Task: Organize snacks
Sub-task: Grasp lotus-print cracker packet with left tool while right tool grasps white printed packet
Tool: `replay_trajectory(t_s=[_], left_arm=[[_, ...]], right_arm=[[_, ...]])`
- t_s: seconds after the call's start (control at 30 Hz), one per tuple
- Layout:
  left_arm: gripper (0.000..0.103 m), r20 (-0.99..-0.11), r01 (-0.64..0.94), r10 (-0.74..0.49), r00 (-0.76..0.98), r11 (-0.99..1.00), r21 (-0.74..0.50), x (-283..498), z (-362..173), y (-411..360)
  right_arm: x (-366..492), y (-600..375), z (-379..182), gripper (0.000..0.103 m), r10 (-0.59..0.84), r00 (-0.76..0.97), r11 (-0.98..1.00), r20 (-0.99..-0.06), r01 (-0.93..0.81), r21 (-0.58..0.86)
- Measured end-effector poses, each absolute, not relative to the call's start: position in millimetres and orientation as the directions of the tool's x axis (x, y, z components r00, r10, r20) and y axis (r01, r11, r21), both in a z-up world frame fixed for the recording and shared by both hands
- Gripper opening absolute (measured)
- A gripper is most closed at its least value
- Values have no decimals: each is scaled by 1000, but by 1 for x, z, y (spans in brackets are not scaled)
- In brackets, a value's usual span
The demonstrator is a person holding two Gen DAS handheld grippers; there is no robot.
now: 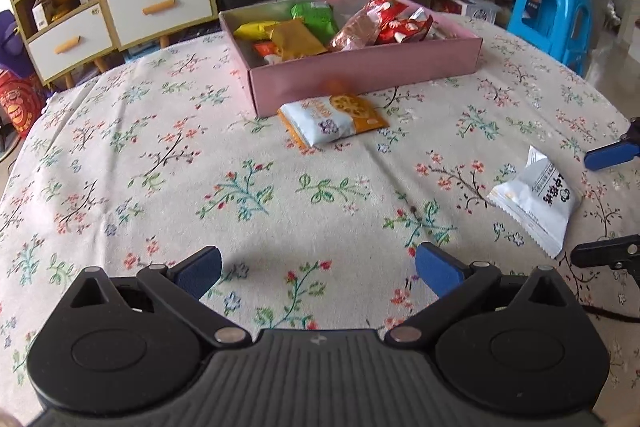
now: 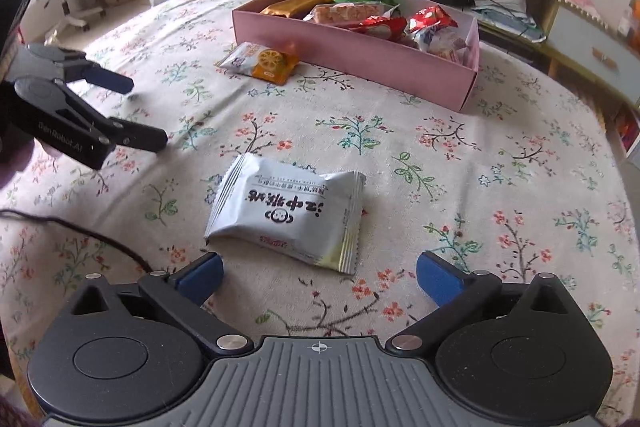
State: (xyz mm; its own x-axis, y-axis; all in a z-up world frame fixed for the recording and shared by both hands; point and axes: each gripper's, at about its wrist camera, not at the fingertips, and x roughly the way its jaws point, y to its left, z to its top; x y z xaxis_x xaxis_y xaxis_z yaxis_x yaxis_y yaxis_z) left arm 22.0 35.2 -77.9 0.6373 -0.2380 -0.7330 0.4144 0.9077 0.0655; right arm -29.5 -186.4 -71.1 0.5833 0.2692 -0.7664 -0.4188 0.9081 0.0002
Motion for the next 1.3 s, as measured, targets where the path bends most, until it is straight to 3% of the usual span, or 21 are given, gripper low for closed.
replay_trajectory(t_s=[0.17,0.6,1.3], left_arm=[[103,-715,439,-290,636,898,26,32,-82,37],[103,-686,575,-385,618,816,59,67,-85,24],[103,-714,335,-205,669,941,44,98,-80,-16]], right_arm=[[-21,-189,-75,103,310,597,901,-740,-432,29],[10,-181,-76,103,362,587,867,-724,-498,29],[30,-171,-75,103,340,603,884,-721,-468,25]])
